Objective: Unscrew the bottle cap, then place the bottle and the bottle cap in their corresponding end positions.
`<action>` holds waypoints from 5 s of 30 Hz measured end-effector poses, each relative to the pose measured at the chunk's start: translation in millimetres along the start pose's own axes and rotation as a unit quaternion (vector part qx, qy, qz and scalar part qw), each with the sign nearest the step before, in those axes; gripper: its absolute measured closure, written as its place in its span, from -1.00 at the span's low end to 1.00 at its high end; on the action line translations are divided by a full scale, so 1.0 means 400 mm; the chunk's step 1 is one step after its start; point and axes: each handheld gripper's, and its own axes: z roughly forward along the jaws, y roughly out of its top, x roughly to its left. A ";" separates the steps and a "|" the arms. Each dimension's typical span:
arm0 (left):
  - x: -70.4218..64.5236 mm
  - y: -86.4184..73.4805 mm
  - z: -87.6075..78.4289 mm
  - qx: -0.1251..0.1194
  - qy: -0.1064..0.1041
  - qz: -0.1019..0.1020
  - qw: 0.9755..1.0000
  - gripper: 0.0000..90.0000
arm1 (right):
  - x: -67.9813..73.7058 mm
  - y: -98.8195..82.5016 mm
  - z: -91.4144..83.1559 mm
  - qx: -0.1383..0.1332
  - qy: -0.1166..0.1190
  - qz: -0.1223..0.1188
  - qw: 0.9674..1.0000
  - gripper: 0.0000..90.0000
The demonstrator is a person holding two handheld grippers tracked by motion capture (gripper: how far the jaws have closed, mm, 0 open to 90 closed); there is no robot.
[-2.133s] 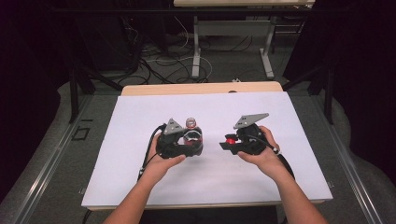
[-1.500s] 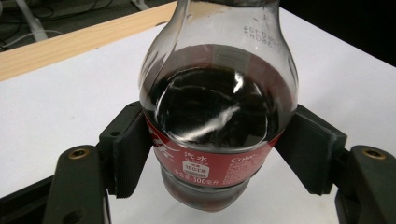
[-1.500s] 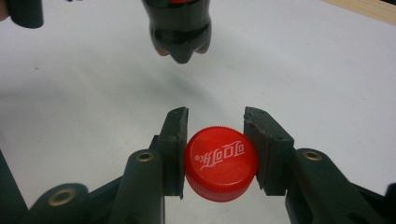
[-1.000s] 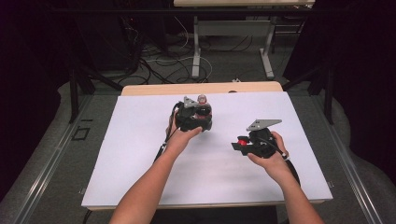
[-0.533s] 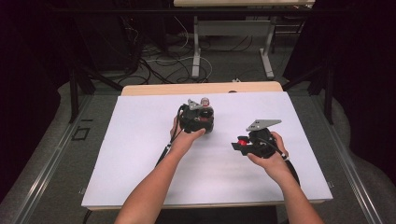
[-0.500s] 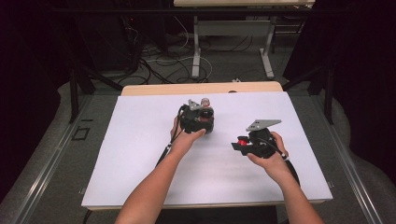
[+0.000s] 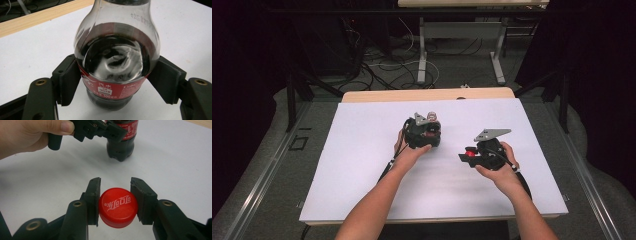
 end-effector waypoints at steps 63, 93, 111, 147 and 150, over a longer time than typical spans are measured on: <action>0.062 -0.104 -0.259 -0.016 -0.031 -0.076 0.996 -0.99 | 0.047 0.039 0.070 0.011 0.019 -0.022 1.000 0.35; 0.167 -0.146 -0.346 -0.029 0.000 -0.128 0.991 -0.98 | 0.118 0.061 0.250 0.065 0.043 -0.037 0.996 0.35; 0.168 -0.150 -0.343 -0.022 0.001 -0.131 0.991 -0.98 | 0.128 -0.003 0.309 0.081 0.035 -0.022 0.996 0.35; 0.172 -0.157 -0.336 -0.013 0.001 -0.136 0.991 -0.98 | 0.140 -0.019 0.316 0.086 0.043 -0.022 0.995 0.11; 0.173 -0.158 -0.336 -0.011 0.002 -0.137 0.991 -0.98 | 0.139 -0.019 0.316 0.089 0.038 -0.014 0.995 0.00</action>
